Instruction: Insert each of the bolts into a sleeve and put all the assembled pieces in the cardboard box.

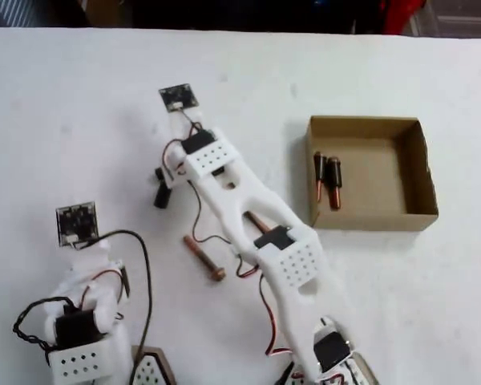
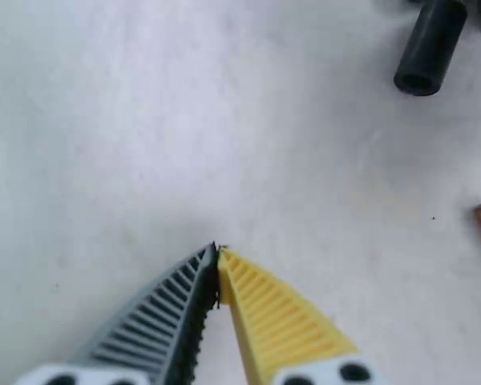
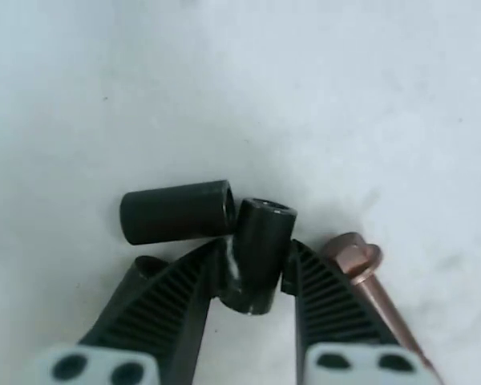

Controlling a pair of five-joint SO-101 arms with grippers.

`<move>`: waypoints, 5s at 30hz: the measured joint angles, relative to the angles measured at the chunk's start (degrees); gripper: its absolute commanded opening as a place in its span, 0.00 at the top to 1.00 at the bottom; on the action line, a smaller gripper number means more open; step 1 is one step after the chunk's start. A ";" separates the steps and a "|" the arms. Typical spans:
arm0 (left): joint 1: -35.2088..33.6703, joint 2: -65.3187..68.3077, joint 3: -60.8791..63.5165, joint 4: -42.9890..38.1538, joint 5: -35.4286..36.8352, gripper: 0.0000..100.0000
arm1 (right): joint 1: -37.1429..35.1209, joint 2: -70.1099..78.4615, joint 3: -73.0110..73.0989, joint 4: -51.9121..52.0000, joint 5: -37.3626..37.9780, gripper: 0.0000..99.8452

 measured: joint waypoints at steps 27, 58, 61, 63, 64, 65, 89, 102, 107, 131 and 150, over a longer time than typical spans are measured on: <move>0.00 0.00 0.00 0.00 0.00 0.98 | 0.53 -15.21 -0.70 24.00 6.51 0.98; 0.00 0.00 0.00 0.00 0.00 0.98 | 9.67 -85.19 58.73 24.09 21.63 0.98; 0.00 0.00 0.00 0.00 0.00 0.98 | 12.40 -86.07 66.81 18.46 24.00 0.98; 0.00 0.00 0.00 0.00 0.00 0.98 | 14.68 -86.24 71.65 13.54 25.93 0.98; 0.00 0.00 0.00 0.00 0.00 0.98 | 15.82 -86.33 73.76 10.99 26.99 0.98; 0.00 0.00 0.00 0.00 0.00 0.98 | 16.88 -86.33 75.43 8.62 27.96 0.98; 0.00 0.00 0.00 0.00 -0.09 0.98 | 21.45 -48.62 57.58 -0.79 30.77 0.98; 0.00 0.00 0.00 0.00 -0.09 0.98 | 21.45 -29.98 45.71 -0.79 30.77 0.98; 0.00 0.00 0.00 0.00 -0.09 0.98 | 21.54 -27.69 43.25 -0.70 30.77 0.97; 0.00 0.00 0.00 0.00 -0.09 0.98 | 21.01 -26.99 42.20 -0.70 30.77 0.86; 0.00 0.00 0.00 0.00 -0.09 0.98 | 20.40 -26.81 41.93 -0.79 30.77 0.98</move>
